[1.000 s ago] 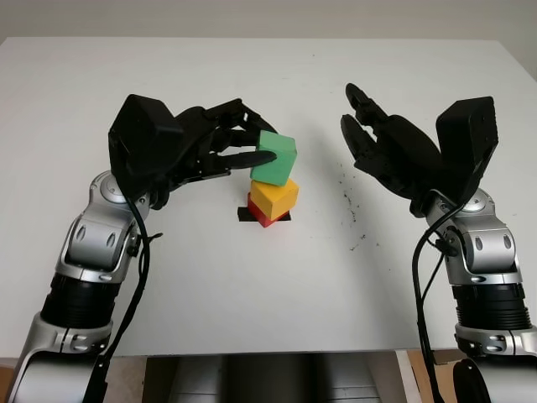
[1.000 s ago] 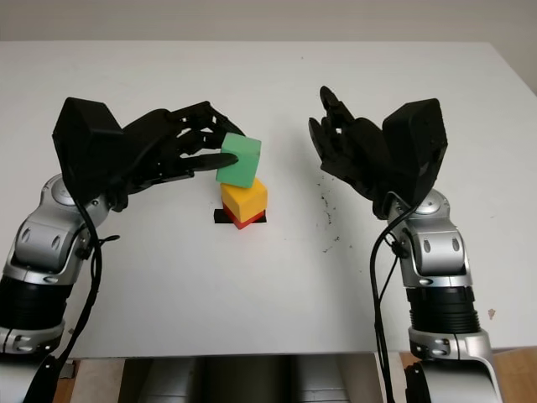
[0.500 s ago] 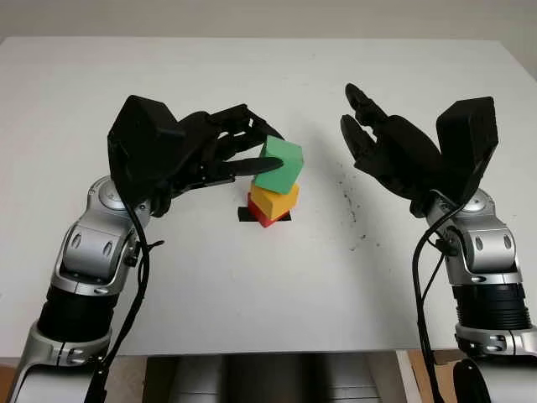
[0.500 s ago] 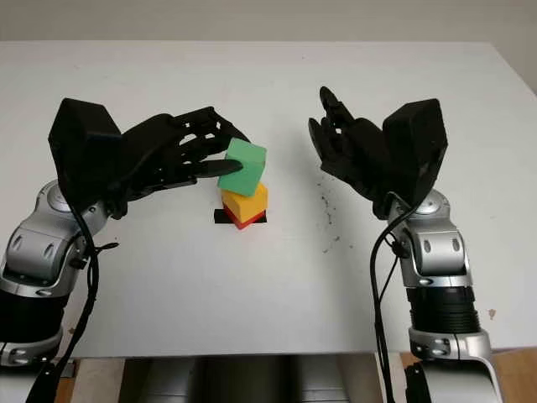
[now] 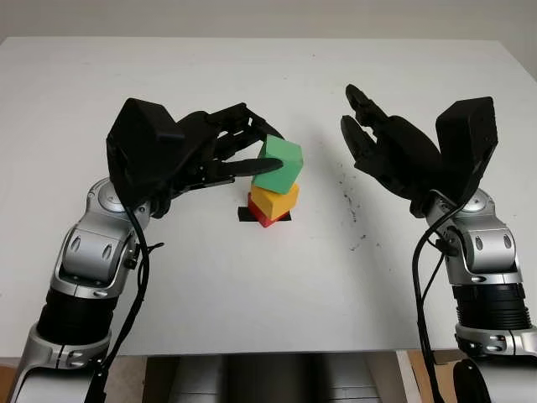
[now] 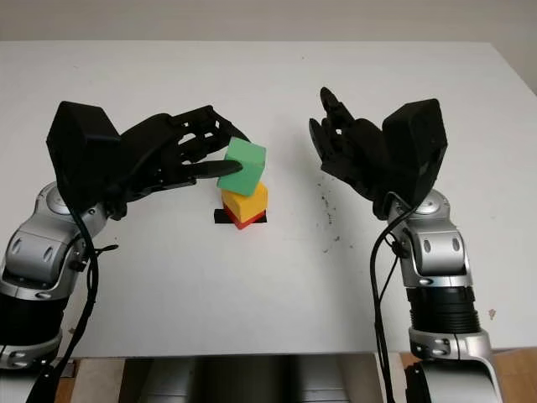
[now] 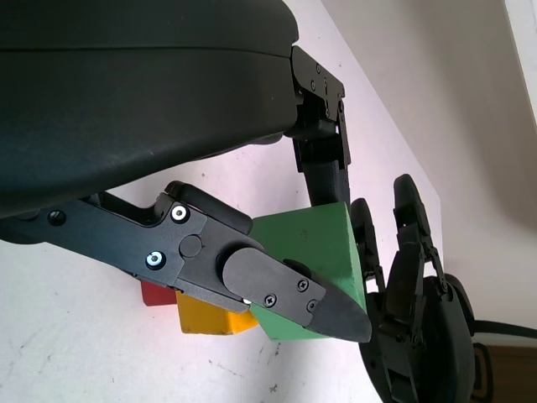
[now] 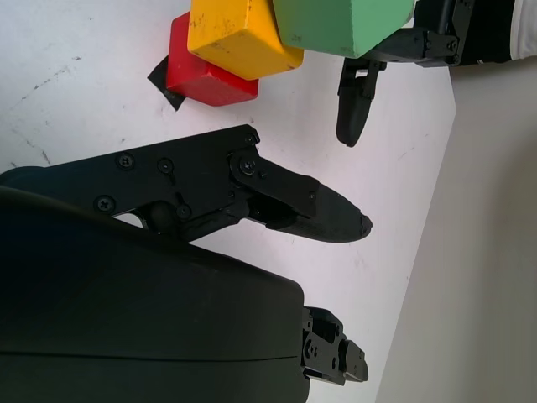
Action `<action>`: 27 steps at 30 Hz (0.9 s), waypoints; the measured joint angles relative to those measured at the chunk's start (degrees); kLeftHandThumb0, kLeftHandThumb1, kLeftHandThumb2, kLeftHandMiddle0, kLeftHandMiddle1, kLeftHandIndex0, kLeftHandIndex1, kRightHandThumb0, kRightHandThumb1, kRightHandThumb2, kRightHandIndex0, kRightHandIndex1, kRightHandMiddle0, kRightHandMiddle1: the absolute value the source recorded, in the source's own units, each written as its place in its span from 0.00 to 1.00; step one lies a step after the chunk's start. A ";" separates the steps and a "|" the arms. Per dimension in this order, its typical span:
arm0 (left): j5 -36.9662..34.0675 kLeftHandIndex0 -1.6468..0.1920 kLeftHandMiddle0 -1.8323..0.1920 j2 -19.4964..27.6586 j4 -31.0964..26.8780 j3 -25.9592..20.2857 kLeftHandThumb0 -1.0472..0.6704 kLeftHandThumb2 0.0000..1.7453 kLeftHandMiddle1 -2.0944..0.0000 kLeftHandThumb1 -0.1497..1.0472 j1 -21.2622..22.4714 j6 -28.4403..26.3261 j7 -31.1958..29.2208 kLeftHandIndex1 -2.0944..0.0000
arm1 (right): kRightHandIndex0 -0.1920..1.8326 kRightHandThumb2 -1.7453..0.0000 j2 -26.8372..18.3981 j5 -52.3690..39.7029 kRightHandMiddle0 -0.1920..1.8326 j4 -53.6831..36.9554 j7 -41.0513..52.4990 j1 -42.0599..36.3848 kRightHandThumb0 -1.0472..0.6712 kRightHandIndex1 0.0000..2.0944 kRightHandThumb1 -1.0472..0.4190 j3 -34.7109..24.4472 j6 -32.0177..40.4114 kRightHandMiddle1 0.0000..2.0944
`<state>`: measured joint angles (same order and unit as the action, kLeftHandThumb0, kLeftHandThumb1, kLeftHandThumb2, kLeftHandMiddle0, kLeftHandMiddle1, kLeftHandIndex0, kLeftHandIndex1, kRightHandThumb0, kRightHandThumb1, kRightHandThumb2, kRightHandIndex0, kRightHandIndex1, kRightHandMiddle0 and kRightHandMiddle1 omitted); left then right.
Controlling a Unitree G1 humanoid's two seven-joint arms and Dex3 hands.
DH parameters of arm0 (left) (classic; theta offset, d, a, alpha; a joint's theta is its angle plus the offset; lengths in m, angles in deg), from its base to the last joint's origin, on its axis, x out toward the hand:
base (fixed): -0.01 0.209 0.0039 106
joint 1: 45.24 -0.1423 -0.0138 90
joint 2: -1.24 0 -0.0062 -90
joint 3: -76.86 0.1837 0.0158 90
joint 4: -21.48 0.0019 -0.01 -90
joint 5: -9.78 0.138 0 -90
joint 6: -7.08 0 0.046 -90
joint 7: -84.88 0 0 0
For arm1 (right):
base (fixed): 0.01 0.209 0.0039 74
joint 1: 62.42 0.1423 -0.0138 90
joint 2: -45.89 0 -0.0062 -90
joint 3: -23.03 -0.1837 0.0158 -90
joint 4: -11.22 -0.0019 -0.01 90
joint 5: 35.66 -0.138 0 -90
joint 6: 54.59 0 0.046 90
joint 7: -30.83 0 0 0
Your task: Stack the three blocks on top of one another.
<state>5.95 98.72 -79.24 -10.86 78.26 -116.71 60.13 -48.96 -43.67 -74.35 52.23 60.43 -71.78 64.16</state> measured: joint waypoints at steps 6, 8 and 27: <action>0.00 0.73 0.83 0.11 0.00 -0.01 0.36 0.03 0.95 0.99 0.00 -0.02 0.05 0.31 | 0.00 0.59 0.00 0.11 0.00 0.00 0.04 0.00 0.35 0.00 0.00 0.00 -0.01 0.00; 0.03 0.74 0.83 0.17 0.00 0.00 0.37 0.03 0.95 0.97 0.00 -0.05 0.21 0.33 | 0.00 0.58 0.00 0.19 0.00 0.00 0.03 0.00 0.35 0.00 0.00 0.00 -0.01 0.00; -0.07 0.82 0.84 0.15 -0.04 0.06 0.31 0.03 0.97 0.99 0.01 -1.99 0.73 0.51 | 0.00 0.60 0.00 0.11 0.00 0.01 -0.18 0.00 0.35 0.00 0.00 -0.15 0.05 0.00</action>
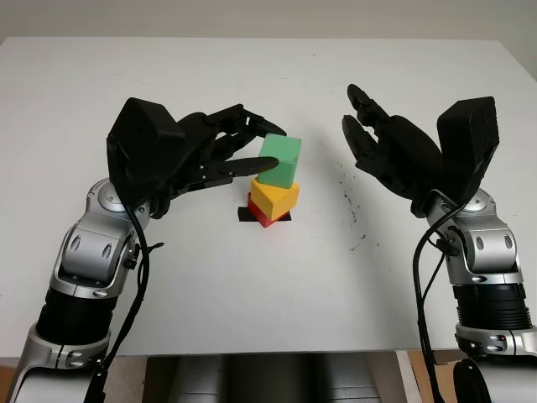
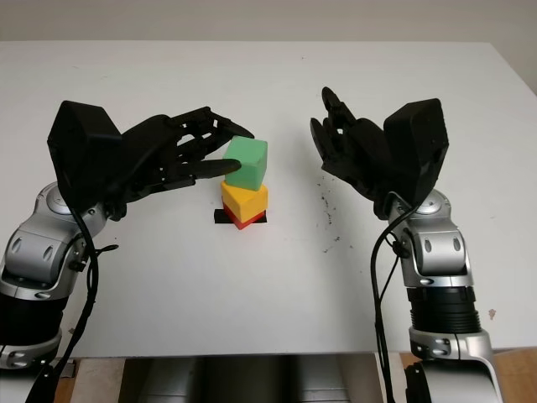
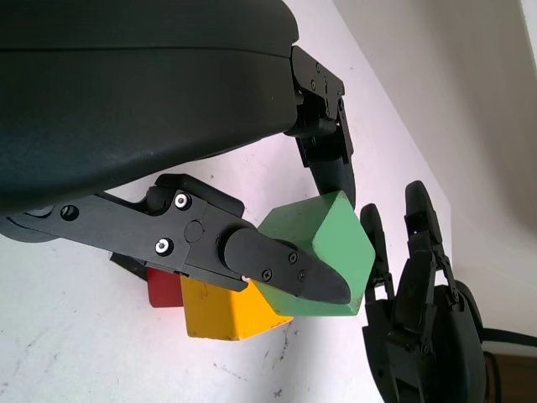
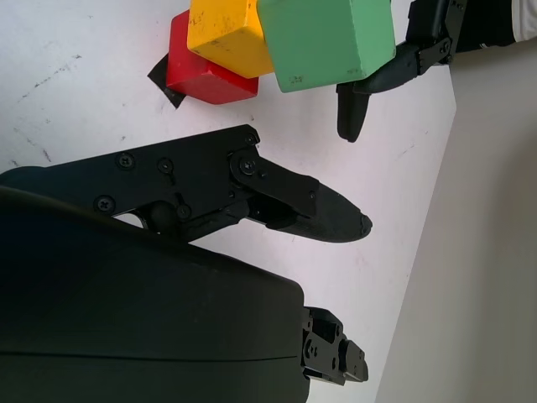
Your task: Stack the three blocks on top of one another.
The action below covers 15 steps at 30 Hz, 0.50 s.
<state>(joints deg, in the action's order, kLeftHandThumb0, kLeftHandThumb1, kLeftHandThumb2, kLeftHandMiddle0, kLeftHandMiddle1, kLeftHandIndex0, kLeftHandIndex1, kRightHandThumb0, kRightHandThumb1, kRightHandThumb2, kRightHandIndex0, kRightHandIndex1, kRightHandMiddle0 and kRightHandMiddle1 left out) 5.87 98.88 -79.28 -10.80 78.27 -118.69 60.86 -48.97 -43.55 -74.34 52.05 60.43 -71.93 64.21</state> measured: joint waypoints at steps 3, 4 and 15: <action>-0.10 0.84 0.84 0.07 0.01 0.00 0.29 0.04 0.97 1.00 0.00 -0.21 -0.66 0.53 | 0.00 0.60 0.03 0.00 0.00 0.05 -0.14 0.02 0.35 0.00 0.00 0.00 -0.11 0.00; -0.14 0.85 0.84 0.14 0.01 0.01 0.28 0.04 0.97 1.00 0.00 -0.30 -1.02 0.53 | 0.00 0.60 0.05 0.00 0.00 0.08 -0.27 0.03 0.35 0.00 0.00 0.00 -0.18 0.00; -0.97 0.94 0.83 1.36 0.02 -0.07 0.20 0.06 0.97 1.00 0.01 -0.59 -3.50 0.52 | 0.00 0.61 0.16 -0.25 0.00 0.69 -0.68 0.54 0.35 0.00 0.00 -0.02 -0.92 0.00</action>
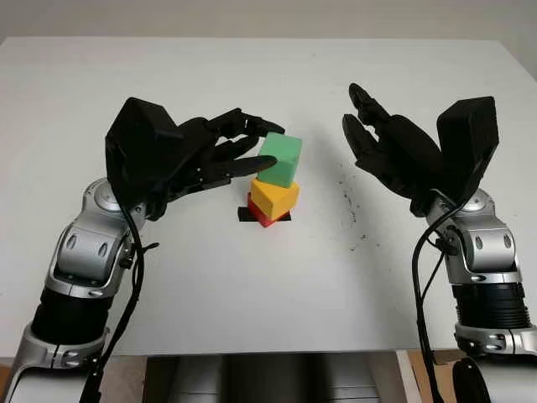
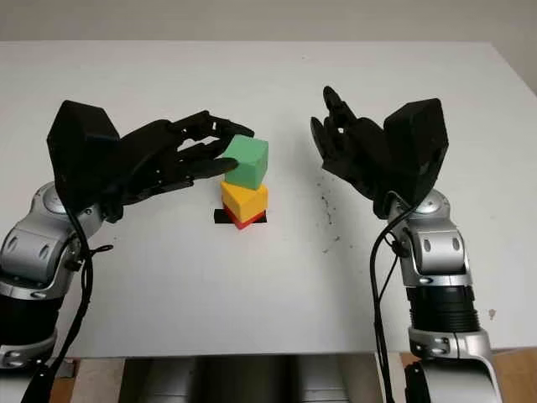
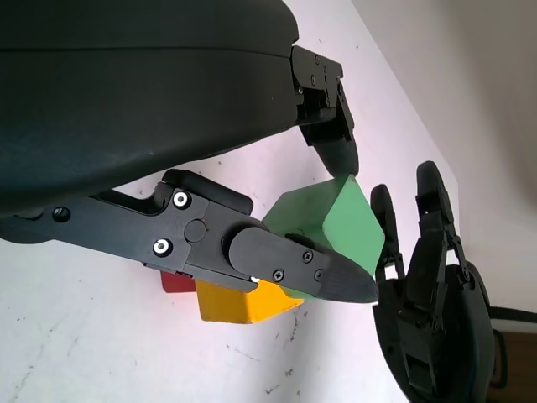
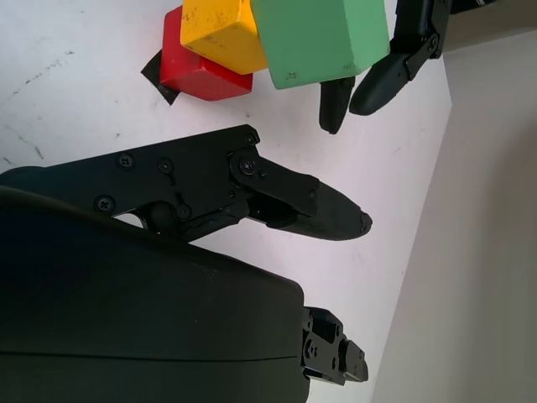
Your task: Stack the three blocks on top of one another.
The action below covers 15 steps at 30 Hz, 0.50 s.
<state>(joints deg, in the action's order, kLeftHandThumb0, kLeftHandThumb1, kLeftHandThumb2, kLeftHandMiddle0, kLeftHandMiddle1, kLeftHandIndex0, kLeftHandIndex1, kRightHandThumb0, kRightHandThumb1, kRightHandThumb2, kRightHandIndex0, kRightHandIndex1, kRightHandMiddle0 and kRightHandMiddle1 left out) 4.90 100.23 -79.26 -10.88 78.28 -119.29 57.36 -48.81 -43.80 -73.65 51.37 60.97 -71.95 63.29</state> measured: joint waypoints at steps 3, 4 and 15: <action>-0.30 0.96 0.82 0.03 -0.02 -0.15 0.18 0.11 0.97 1.00 0.01 -0.52 -0.02 0.49 | 0.00 0.61 0.00 0.03 0.00 0.17 -0.18 0.18 0.35 0.00 0.00 0.00 -0.05 0.00; -0.30 0.96 0.82 0.12 -0.04 -0.18 0.18 0.14 0.97 1.00 0.00 -0.74 -0.02 0.49 | 0.00 0.61 0.00 0.05 0.00 0.19 -0.44 0.18 0.35 0.00 0.00 0.00 -0.04 0.00; -0.75 0.99 0.89 2.22 -1.57 -1.18 0.13 0.34 0.99 1.00 0.00 -0.86 -0.58 0.66 | 0.00 0.61 0.01 0.06 0.00 0.22 -0.97 0.22 0.35 0.00 0.00 0.02 0.02 0.00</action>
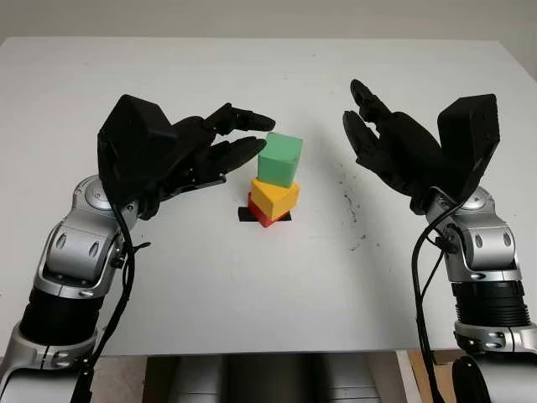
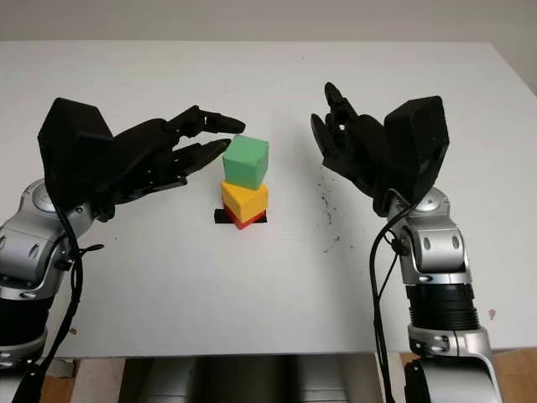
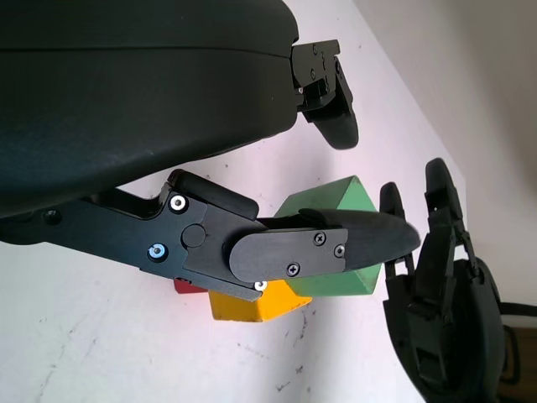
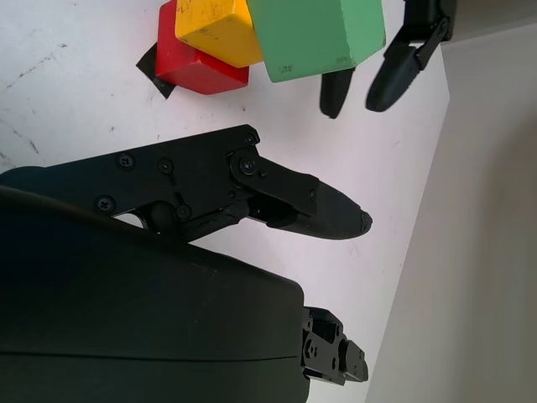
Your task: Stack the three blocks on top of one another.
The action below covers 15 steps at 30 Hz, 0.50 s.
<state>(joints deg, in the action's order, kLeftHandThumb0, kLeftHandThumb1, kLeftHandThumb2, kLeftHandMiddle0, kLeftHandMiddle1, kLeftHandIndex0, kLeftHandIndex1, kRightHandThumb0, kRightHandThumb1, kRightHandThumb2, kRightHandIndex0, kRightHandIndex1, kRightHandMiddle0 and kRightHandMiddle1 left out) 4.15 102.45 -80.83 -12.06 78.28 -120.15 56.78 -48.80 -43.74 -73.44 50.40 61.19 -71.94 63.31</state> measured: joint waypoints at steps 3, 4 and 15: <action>-0.55 0.93 0.94 -2.35 -1.56 -3.09 0.14 0.31 0.98 1.00 -0.27 0.15 4.92 0.87 | 0.00 0.59 0.09 -0.35 0.00 0.27 0.19 0.01 0.35 0.00 0.00 -0.01 -0.01 0.00; -0.48 0.93 0.94 -3.35 -1.93 -4.08 0.13 0.31 0.97 1.00 -0.55 0.86 6.93 0.90 | 0.00 0.59 0.13 -0.39 0.00 0.35 0.30 0.01 0.35 0.00 0.00 0.00 -0.04 0.00; -1.89 1.00 1.00 -11.25 3.36 -14.24 0.18 0.35 1.00 1.00 -4.15 14.61 20.65 1.00 | 0.00 0.54 3.14 -0.47 0.00 2.85 -0.99 -0.07 0.29 0.00 0.00 0.04 -3.53 0.00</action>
<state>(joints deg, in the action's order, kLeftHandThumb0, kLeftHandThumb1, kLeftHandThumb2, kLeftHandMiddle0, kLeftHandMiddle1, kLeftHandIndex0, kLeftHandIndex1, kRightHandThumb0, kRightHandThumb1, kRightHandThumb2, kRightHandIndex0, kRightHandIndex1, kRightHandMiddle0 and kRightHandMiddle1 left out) 2.26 91.20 -77.47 -26.30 74.14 -105.53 77.43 -45.66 -44.21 -70.59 49.41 61.12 -71.90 59.78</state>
